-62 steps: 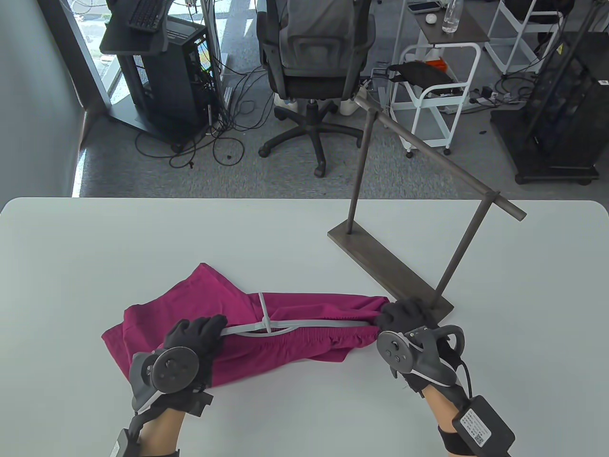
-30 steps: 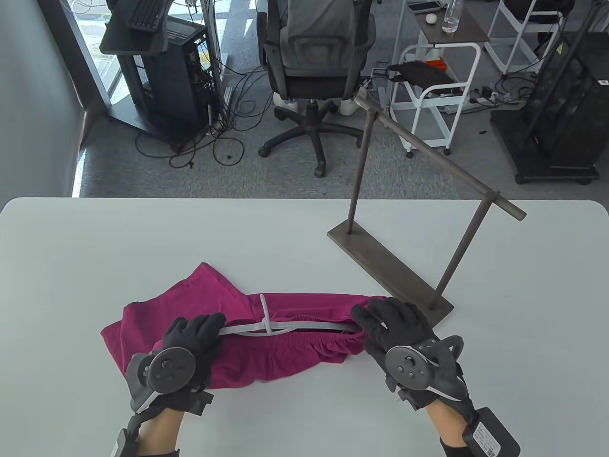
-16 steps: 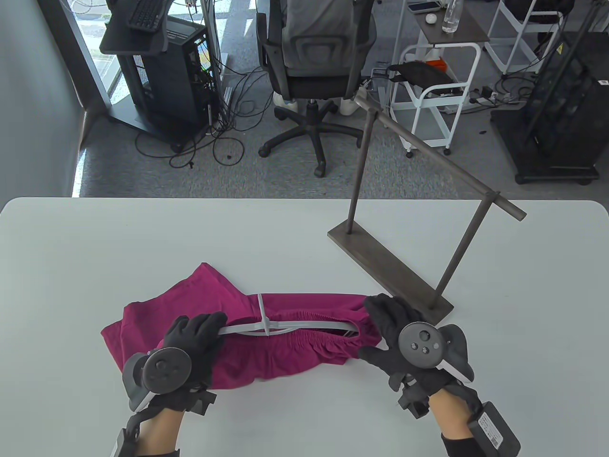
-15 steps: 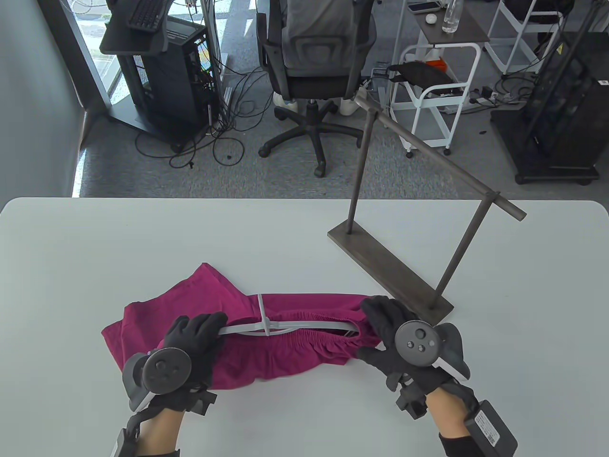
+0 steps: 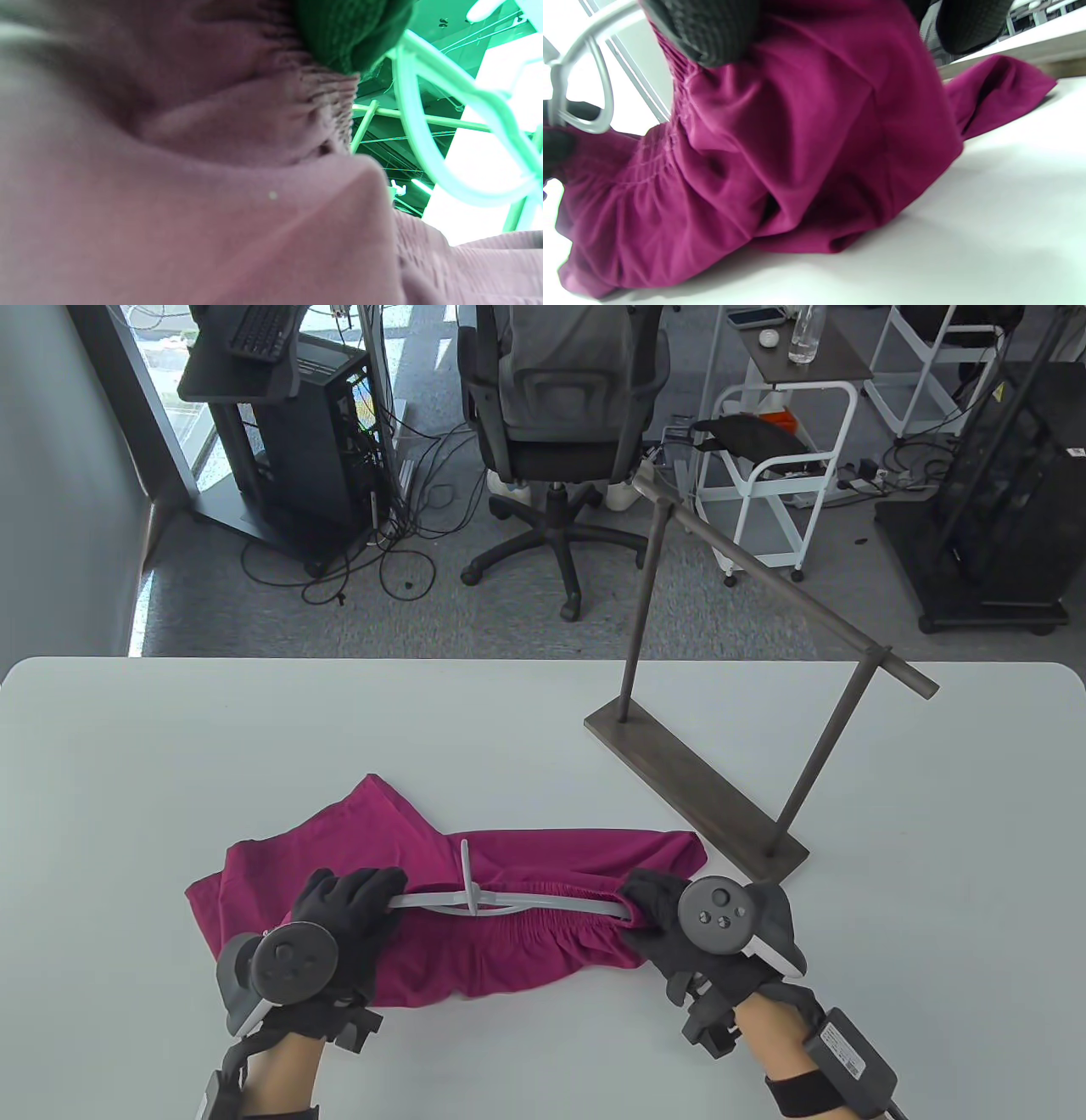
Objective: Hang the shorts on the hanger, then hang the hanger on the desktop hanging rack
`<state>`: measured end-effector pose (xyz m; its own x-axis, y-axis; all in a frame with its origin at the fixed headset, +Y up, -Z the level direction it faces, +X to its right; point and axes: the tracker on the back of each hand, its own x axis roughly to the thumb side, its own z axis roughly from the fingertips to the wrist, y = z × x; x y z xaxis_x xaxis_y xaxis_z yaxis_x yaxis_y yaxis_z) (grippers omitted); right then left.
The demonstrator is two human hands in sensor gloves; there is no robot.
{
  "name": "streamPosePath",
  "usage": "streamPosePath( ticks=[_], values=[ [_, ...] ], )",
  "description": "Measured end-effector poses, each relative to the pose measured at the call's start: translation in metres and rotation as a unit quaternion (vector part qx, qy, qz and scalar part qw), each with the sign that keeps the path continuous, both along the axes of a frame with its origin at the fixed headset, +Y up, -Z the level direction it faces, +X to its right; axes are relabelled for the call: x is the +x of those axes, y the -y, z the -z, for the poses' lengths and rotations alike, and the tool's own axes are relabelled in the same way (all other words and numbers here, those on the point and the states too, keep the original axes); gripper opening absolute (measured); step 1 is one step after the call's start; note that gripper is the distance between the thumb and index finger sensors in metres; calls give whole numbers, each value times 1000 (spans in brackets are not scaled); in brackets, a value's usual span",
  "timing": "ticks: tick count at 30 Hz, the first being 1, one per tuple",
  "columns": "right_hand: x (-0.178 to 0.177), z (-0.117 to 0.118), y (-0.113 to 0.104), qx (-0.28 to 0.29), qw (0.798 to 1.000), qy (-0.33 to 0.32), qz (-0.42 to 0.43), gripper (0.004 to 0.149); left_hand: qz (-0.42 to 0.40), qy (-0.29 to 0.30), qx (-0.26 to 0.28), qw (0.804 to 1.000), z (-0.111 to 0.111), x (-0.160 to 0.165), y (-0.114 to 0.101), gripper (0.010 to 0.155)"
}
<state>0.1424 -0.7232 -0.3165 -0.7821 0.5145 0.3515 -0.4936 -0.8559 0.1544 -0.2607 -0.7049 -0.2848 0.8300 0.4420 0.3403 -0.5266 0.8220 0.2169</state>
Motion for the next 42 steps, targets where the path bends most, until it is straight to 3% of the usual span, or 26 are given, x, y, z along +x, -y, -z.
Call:
streamPosePath(
  ticks=[6,20,28,37,42],
  values=[
    [0,1,-2,-28,996,-8,82,56,-11,-8,3,1000,-1,-4,0,53],
    [3,1,-23,5,991,16,132,55,-36,-41,25,998,-5,-19,-6,70],
    [19,8,-76,65,981,72,165,55,-62,-67,34,995,-6,-31,-6,77],
    [32,19,-173,153,963,135,178,56,-46,-69,12,997,-1,-28,0,76],
    [38,21,-213,190,950,174,178,56,-43,-66,6,997,-1,-27,0,76]
  ],
)
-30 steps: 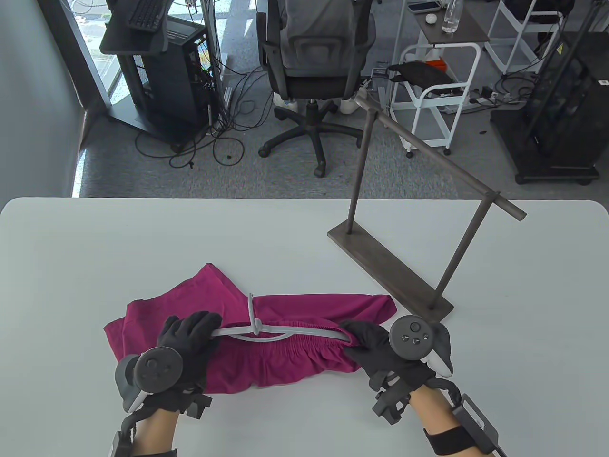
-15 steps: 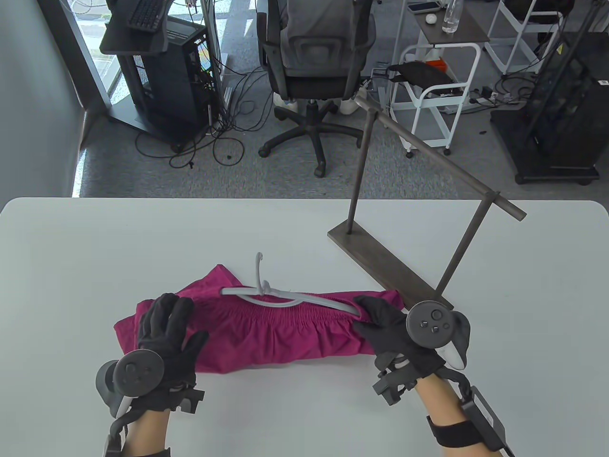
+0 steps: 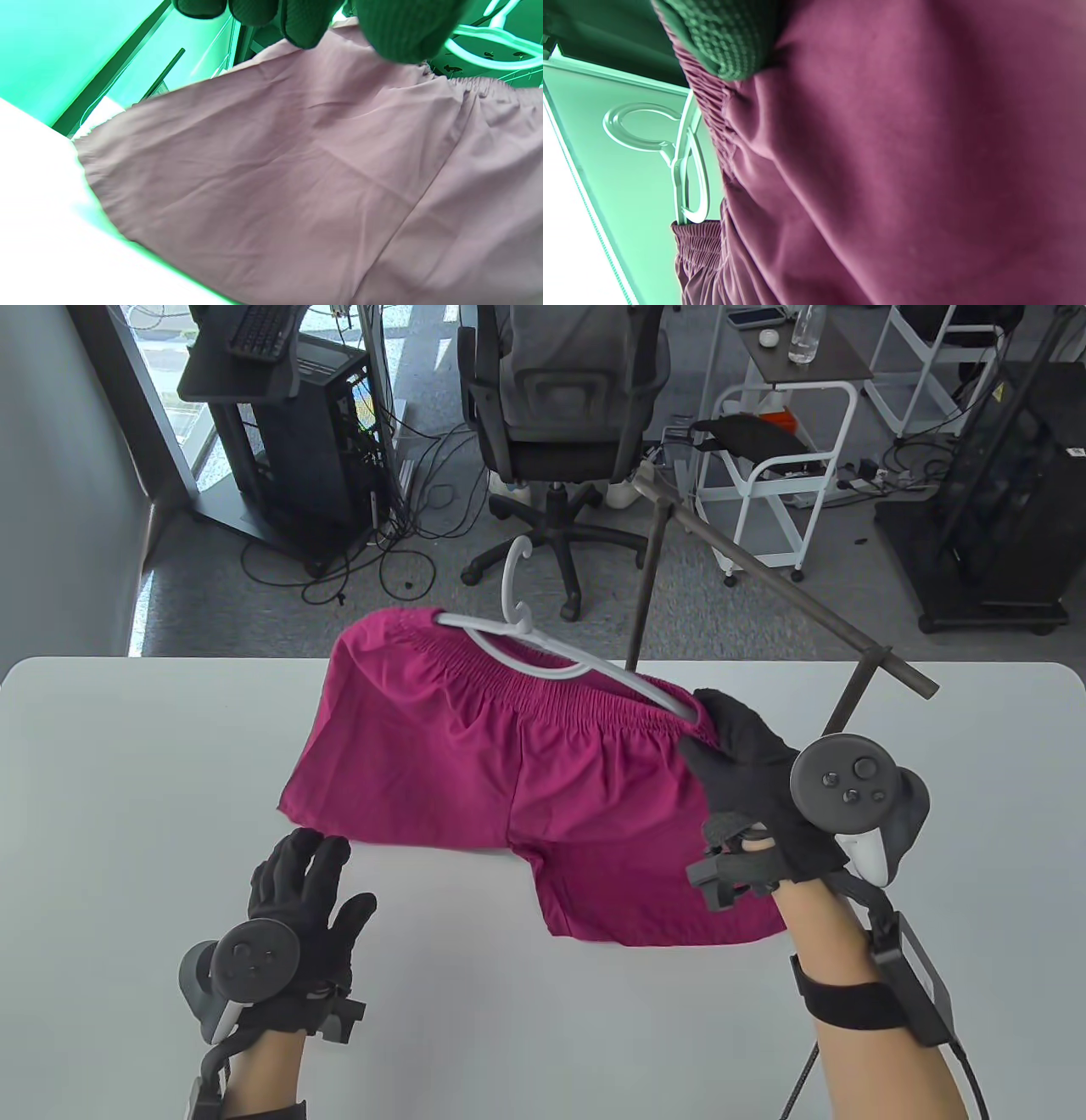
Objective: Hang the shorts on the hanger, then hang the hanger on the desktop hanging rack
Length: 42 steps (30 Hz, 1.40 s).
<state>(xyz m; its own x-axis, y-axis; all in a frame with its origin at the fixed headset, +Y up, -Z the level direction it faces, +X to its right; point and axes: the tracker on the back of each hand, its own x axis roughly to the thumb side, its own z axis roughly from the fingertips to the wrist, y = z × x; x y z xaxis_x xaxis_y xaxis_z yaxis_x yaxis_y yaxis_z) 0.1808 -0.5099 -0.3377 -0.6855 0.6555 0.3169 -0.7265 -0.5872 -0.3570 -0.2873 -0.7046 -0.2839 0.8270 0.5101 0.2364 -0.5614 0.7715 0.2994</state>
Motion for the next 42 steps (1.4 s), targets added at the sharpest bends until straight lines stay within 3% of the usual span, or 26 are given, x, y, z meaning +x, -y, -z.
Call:
streamPosePath(
  ticks=[5,12,23,42],
  values=[
    [14,-3,-23,21,998,49,16,57,5,8,-7,1000,1,3,1,77],
    [39,-7,-22,-2,995,82,57,57,17,12,-30,999,4,7,6,78],
    [79,2,17,-81,983,133,98,57,102,12,-73,992,8,17,10,86],
    [108,5,73,-166,965,155,131,57,144,21,-104,984,13,27,16,88]
  ],
)
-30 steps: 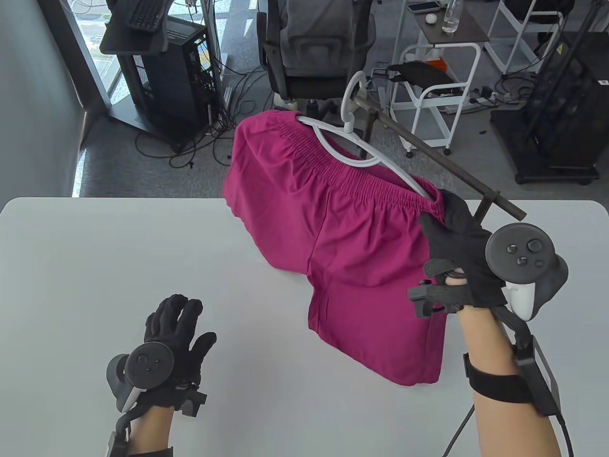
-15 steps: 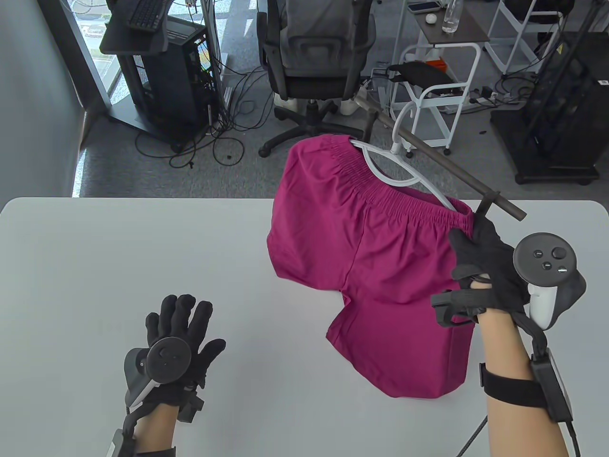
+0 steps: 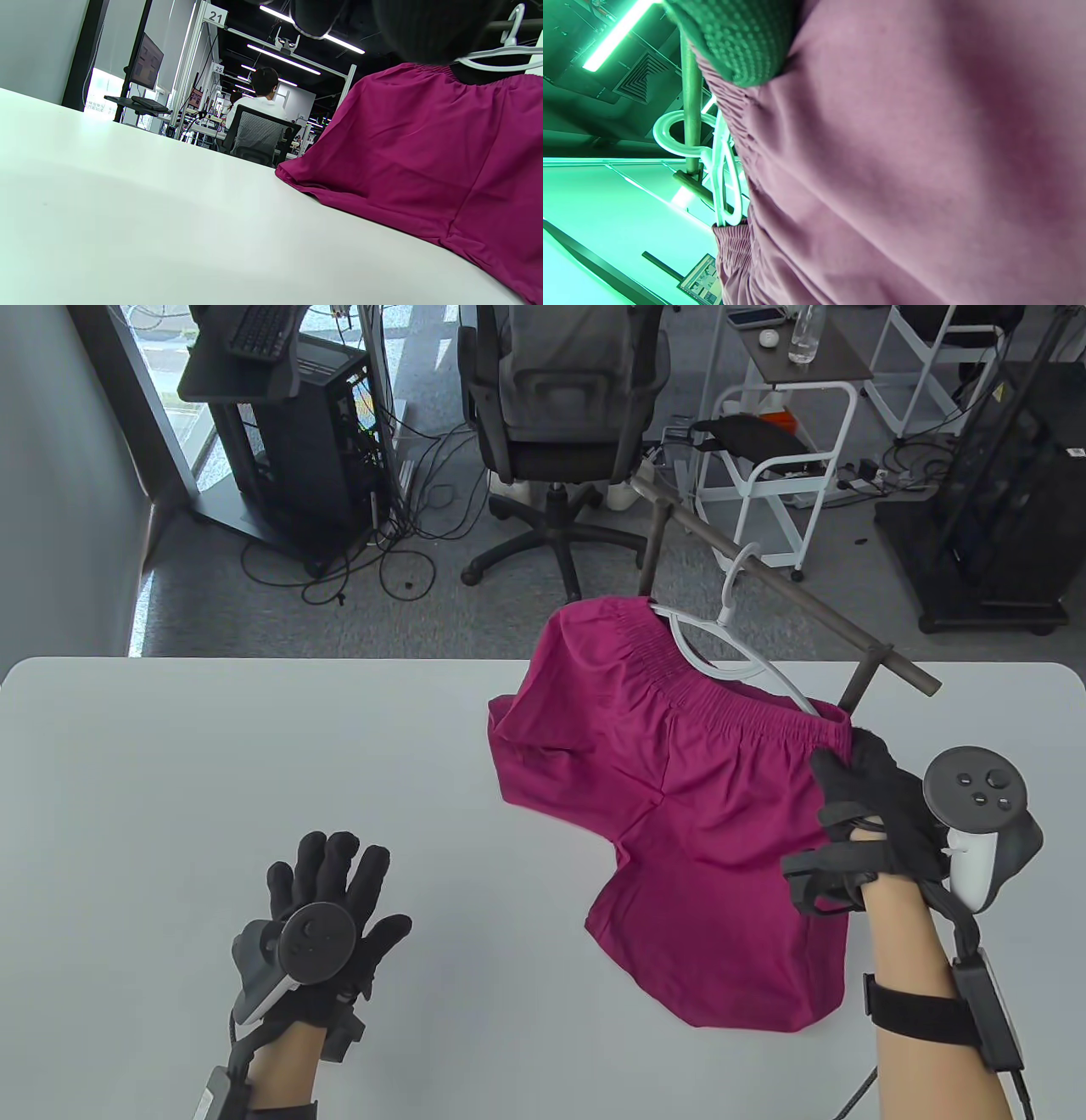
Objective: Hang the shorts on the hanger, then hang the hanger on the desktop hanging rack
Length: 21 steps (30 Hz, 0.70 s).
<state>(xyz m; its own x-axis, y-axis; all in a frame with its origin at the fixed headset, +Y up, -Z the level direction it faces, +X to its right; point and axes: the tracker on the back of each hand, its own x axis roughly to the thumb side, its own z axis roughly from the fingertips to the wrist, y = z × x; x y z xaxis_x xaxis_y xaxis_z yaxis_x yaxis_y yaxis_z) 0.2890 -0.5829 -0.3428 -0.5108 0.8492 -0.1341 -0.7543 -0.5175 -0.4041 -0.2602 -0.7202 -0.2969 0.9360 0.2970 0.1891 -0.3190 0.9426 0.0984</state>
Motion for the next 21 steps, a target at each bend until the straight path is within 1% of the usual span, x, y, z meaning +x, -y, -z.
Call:
streamPosePath(
  ticks=[1,2,3,6,8,9,10,11,12,14,15,16,17,18,19,20,21],
  values=[
    [1,0,2,-2,1000,3,-3,57,2,0,-1,1000,0,0,0,88],
    [2,0,3,-3,1000,9,-12,57,3,1,-2,1000,0,1,0,84],
    [3,0,3,-4,1000,15,-23,57,4,1,-3,1000,0,1,1,88],
    [6,1,4,-15,997,32,-75,58,9,2,-6,1000,-1,2,1,88],
    [5,1,3,-19,995,31,-92,59,13,2,-7,1000,-1,2,1,88],
    [4,1,3,-19,994,33,-98,60,15,1,-7,1000,-1,3,1,84],
    [4,1,2,-19,994,33,-102,61,16,1,-7,1000,-1,3,1,84],
    [3,1,2,-19,994,31,-107,62,18,1,-8,1000,-1,3,1,88],
    [3,2,2,-20,993,29,-108,62,19,2,-10,1000,-1,4,1,88],
    [2,1,1,-22,993,22,-109,65,28,2,-13,1000,-1,4,2,88],
    [2,1,0,-23,993,15,-115,67,30,2,-14,999,-1,4,2,84],
    [2,1,-1,-23,993,7,-116,69,30,1,-15,999,-1,4,1,84],
    [1,0,-3,-21,993,-6,-117,71,32,1,-18,999,-1,4,0,87],
    [1,-2,-6,-21,993,-12,-119,72,36,1,-20,999,0,4,-2,83],
    [1,-3,-9,-19,992,-15,-122,74,38,0,-20,999,0,4,-3,87],
    [1,-5,-15,-9,991,-25,-130,75,44,-1,-20,999,0,4,-6,83],
    [0,-7,-20,-5,990,-31,-135,76,47,-1,-18,999,0,4,-8,87]
  ],
)
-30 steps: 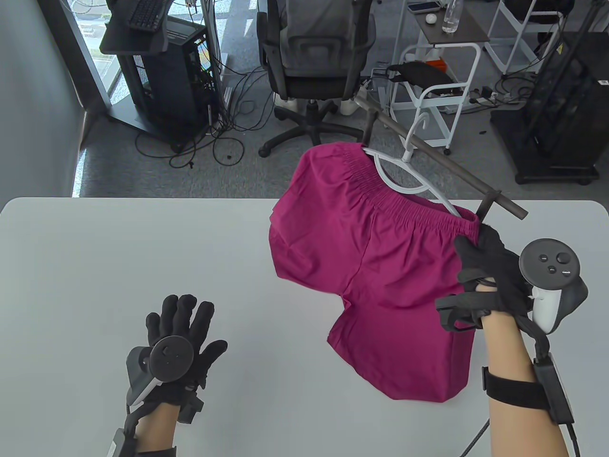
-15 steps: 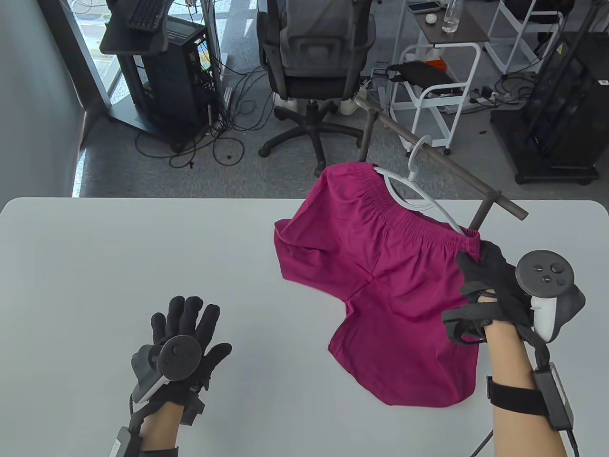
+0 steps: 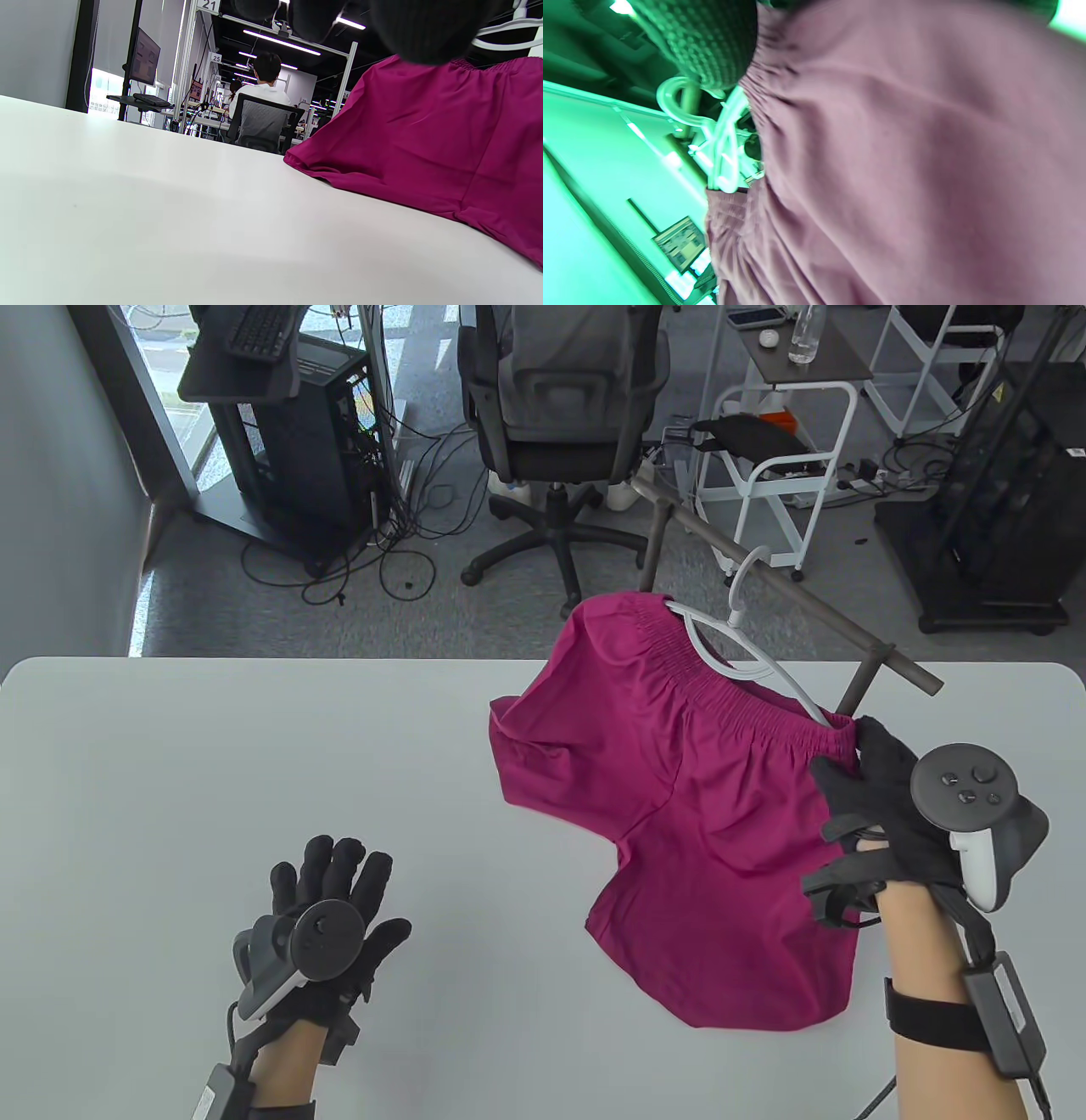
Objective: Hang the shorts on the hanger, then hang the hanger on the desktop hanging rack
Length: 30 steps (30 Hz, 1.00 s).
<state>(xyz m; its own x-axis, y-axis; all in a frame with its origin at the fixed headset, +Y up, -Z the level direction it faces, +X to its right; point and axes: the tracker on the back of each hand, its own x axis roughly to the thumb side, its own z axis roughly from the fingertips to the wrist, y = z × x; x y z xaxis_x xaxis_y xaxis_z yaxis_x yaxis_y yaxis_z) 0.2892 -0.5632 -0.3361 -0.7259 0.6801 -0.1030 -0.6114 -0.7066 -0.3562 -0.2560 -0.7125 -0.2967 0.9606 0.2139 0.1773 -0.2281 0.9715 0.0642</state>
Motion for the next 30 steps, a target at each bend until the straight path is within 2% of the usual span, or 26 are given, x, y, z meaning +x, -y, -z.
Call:
streamPosePath(
  ticks=[2,4,5,7,13,14,15,16,17,19,21,22,30],
  values=[
    [-4,-6,-15,14,1000,-6,-23,76,10,-1,7,1000,0,1,-10,82],
    [-10,-14,-30,33,998,-12,-56,76,17,-3,8,1000,0,1,-20,86],
    [-12,-16,-32,38,997,-13,-64,75,20,-4,8,1000,1,1,-25,81],
    [-24,-25,-44,54,993,-25,-101,75,19,-9,12,1000,0,2,-40,81],
    [-64,-51,-57,120,976,-82,-159,74,31,-8,67,997,-10,14,-72,81],
    [-70,-54,-57,130,973,-93,-166,74,39,-5,80,996,-12,18,-76,86],
    [-76,-57,-56,139,969,-104,-173,74,46,-2,89,995,-14,22,-78,81],
    [-85,-61,-53,150,963,-123,-185,73,55,5,98,994,-17,27,-80,86],
    [-91,-63,-50,153,960,-133,-193,73,61,10,104,993,-19,32,-81,81],
    [-103,-67,-43,160,953,-151,-207,73,63,20,115,991,-23,40,-83,81],
    [-114,-69,-33,169,947,-164,-219,73,64,29,124,990,-26,47,-82,86],
    [-121,-70,-26,174,943,-172,-226,73,67,35,127,989,-27,51,-81,81],
    [-150,-72,29,177,925,-199,-272,73,66,62,135,987,-32,65,-56,82]
  ],
)
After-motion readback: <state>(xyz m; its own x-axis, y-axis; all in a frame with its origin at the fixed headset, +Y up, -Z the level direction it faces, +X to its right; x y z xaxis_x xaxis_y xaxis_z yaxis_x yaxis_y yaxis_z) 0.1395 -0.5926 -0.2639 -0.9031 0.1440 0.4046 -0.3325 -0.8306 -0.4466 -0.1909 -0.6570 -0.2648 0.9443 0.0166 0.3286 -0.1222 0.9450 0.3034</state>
